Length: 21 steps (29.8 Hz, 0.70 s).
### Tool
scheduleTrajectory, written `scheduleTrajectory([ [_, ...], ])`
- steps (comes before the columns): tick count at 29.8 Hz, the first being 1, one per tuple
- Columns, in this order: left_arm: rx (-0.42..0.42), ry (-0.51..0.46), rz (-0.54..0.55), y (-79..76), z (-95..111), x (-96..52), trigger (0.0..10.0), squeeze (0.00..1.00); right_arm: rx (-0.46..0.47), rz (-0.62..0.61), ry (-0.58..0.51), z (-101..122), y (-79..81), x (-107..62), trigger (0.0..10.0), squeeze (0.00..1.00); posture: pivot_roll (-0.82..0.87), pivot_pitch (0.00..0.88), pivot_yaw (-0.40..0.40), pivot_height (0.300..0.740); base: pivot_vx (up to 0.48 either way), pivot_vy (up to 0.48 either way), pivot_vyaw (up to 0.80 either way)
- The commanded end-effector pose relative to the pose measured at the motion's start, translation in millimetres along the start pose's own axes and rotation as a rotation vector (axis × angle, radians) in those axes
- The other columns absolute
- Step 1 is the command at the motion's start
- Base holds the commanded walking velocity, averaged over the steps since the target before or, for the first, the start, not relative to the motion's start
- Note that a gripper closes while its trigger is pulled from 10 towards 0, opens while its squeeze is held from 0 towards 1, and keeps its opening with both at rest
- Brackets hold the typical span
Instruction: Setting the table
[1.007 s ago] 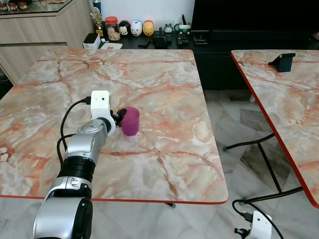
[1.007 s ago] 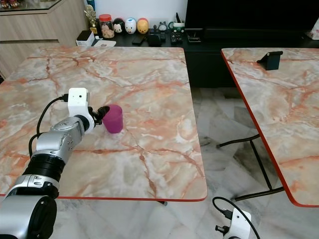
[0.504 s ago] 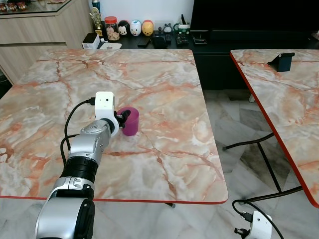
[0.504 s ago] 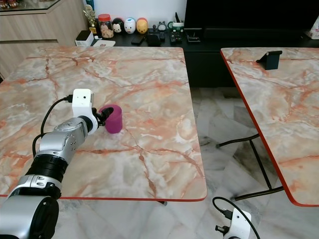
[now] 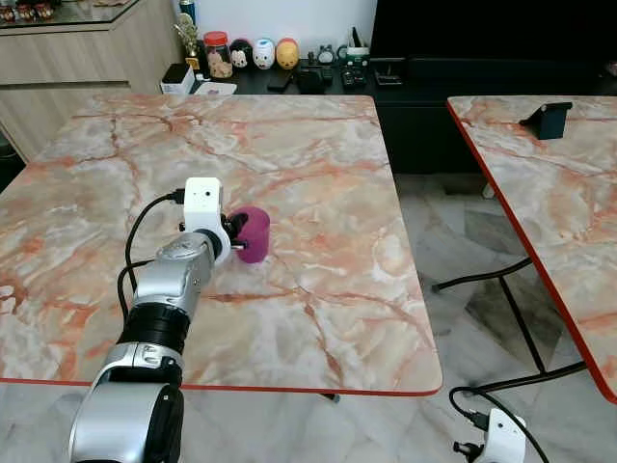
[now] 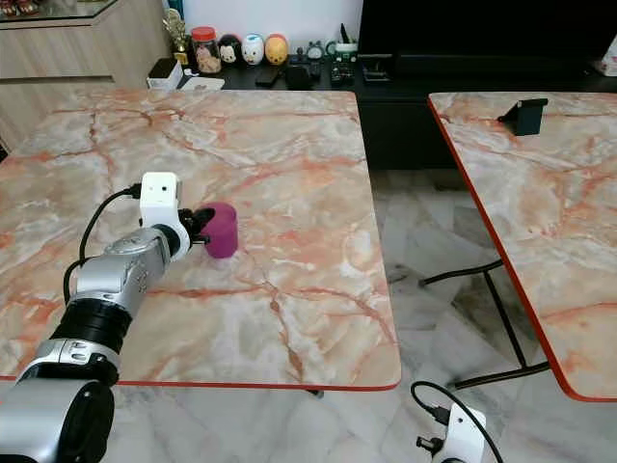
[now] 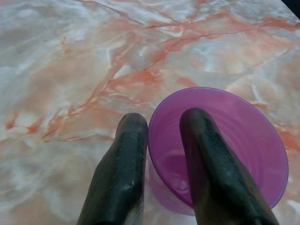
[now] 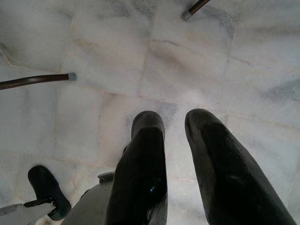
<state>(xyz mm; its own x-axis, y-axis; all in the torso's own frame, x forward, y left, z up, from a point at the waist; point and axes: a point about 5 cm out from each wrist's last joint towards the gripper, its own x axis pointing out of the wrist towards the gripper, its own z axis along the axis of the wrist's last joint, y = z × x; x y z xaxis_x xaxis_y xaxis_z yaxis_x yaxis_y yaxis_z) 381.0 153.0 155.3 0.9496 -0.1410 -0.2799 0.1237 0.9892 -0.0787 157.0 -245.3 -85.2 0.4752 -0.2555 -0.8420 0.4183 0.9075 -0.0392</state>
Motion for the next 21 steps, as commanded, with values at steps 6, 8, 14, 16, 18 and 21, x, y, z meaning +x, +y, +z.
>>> scheduleTrajectory([
  [6,0.019,-0.004,-0.020,-5.6,1,-0.4,0.0,0.00,0.009,-0.003,0.008,-1,-0.5,-0.1,10.0,0.00,0.00,0.000,0.002,0.740,0.000,0.000,0.00],
  [8,0.021,-0.002,-0.022,-6.1,0,-0.5,0.0,0.00,0.008,-0.003,0.008,-1,-0.5,-0.1,10.0,0.00,0.00,0.000,0.002,0.740,0.000,0.000,0.00],
  [14,0.032,0.000,-0.029,-9.1,-3,-1.5,0.0,0.00,0.008,-0.003,0.008,-1,-0.4,0.0,10.0,0.00,0.00,0.000,0.001,0.740,0.000,0.000,0.00],
  [16,0.039,-0.006,-0.035,-10.4,-3,-1.7,0.0,0.00,0.007,-0.003,0.009,-1,-0.5,0.0,10.0,0.00,0.00,0.000,0.000,0.740,0.000,0.000,0.00],
  [18,0.049,-0.015,-0.041,-12.4,-3,-2.4,0.0,0.00,0.006,-0.003,0.009,-1,-0.5,0.0,10.0,0.00,0.00,0.000,0.000,0.740,0.000,0.000,0.00],
  [21,0.038,-0.062,-0.047,-15.7,-2,-4.9,0.0,0.00,0.006,-0.004,0.009,-1,-0.7,0.0,10.0,0.00,0.00,0.000,0.000,0.740,0.000,0.000,0.00],
])
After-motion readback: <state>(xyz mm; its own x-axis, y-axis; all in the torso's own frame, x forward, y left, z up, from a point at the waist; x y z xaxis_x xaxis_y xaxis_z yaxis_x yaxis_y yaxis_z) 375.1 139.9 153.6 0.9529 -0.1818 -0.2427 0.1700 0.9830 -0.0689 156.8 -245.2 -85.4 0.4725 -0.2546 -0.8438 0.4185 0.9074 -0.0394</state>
